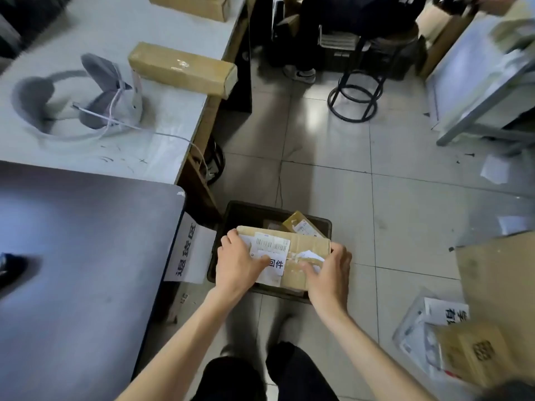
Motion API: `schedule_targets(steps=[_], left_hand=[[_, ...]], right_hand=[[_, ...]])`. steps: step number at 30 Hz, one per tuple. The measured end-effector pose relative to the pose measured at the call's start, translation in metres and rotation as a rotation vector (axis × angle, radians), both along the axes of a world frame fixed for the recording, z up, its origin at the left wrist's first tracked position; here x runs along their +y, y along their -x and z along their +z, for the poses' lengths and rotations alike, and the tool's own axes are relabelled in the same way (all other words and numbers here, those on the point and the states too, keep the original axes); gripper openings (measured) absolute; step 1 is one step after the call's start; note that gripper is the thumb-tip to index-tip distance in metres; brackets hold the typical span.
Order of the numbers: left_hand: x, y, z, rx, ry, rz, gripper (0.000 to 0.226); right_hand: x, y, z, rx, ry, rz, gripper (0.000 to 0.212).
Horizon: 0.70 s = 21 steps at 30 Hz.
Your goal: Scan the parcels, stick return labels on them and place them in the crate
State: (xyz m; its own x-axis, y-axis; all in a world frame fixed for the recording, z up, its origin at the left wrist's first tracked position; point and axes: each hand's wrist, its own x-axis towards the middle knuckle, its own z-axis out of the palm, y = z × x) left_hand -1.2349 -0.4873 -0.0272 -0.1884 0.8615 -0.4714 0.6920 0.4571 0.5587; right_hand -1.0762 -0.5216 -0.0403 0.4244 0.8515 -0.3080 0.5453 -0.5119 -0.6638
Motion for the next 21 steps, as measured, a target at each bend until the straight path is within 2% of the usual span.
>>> schedule_targets(steps=[3,7,13,18,21], left_hand=[[0.035,-0.002,-0.041,-0.034,0.013,-0.012,0.089],[0.084,-0.007,-0.106,-0.081,0.034,-0.072,0.090],[0.146,-0.012,-0.219,-0.121,0.109,-0.149,0.090],[0.176,-0.008,-0.303,-0.123,0.148,-0.177,0.091],[0.181,-0.010,-0.346,-0.137,0.190,-0.204,0.091]], right_hand=[[0.027,-0.014,-0.032,0.023,0.049,-0.016,0.051],[0.065,-0.024,-0.081,0.020,0.099,-0.024,0.057],[0.113,-0.028,-0.181,0.003,0.177,-0.090,0.052],[0.143,-0.028,-0.268,-0.004,0.200,-0.091,0.049],[0.152,-0.027,-0.306,-0.067,0.294,-0.074,0.050]])
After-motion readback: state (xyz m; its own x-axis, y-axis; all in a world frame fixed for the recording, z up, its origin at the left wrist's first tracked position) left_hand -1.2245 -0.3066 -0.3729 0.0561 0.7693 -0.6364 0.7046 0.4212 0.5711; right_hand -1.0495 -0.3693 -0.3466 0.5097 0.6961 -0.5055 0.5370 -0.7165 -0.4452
